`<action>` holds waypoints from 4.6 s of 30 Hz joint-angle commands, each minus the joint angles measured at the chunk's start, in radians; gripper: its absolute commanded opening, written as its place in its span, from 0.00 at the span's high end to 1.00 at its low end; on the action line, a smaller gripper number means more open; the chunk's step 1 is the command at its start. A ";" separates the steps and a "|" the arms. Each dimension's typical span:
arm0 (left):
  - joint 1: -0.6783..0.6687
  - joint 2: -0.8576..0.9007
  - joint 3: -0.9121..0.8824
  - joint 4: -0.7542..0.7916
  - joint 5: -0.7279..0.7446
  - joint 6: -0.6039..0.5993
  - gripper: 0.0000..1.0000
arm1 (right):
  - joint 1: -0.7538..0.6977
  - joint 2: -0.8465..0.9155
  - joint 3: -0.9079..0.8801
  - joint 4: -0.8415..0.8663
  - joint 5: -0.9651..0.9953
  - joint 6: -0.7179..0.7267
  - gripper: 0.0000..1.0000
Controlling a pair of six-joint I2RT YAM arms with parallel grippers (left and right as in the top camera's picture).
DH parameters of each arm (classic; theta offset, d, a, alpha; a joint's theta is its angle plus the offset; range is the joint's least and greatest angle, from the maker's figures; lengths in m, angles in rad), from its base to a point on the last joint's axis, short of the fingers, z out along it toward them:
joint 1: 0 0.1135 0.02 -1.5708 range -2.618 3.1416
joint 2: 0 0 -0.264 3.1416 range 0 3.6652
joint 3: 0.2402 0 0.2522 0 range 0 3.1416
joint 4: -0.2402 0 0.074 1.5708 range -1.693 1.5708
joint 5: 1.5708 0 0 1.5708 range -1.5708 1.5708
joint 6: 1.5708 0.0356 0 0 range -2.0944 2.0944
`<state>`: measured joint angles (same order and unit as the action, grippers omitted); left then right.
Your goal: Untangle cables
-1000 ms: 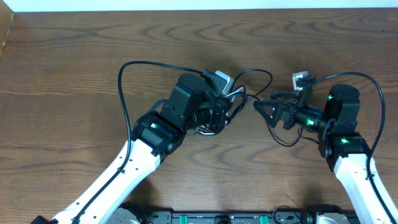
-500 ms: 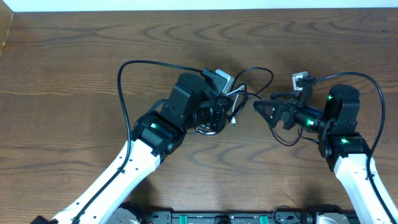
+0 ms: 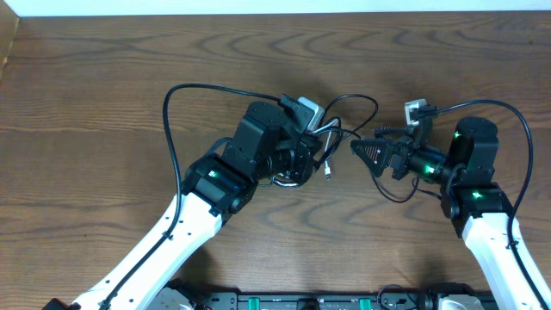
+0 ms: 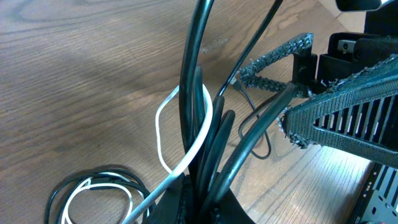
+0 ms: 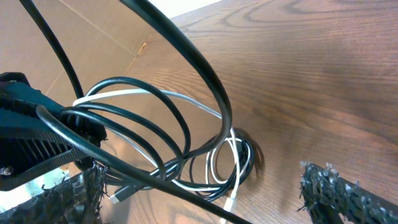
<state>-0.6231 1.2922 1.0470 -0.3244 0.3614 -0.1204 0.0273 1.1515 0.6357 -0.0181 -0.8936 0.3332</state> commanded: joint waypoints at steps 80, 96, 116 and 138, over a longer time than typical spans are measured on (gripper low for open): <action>0.002 -0.024 0.015 -0.016 -0.169 -0.087 0.92 | 0.000 -0.002 0.010 0.060 -0.233 -0.196 0.02; 0.002 -0.024 0.015 -0.085 0.095 0.121 0.92 | -0.007 -0.002 0.010 0.025 0.026 0.004 0.16; 0.003 -0.025 0.015 -0.069 0.208 0.228 0.92 | -0.009 -0.001 0.010 -0.367 0.756 0.058 0.15; 0.003 -0.025 0.015 -0.063 0.002 0.126 0.92 | -0.009 -0.001 0.010 -0.129 0.138 -0.114 0.01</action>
<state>-0.6228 1.2922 1.0470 -0.4118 0.4187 0.0776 0.0216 1.1515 0.6357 -0.1791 -0.5430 0.2737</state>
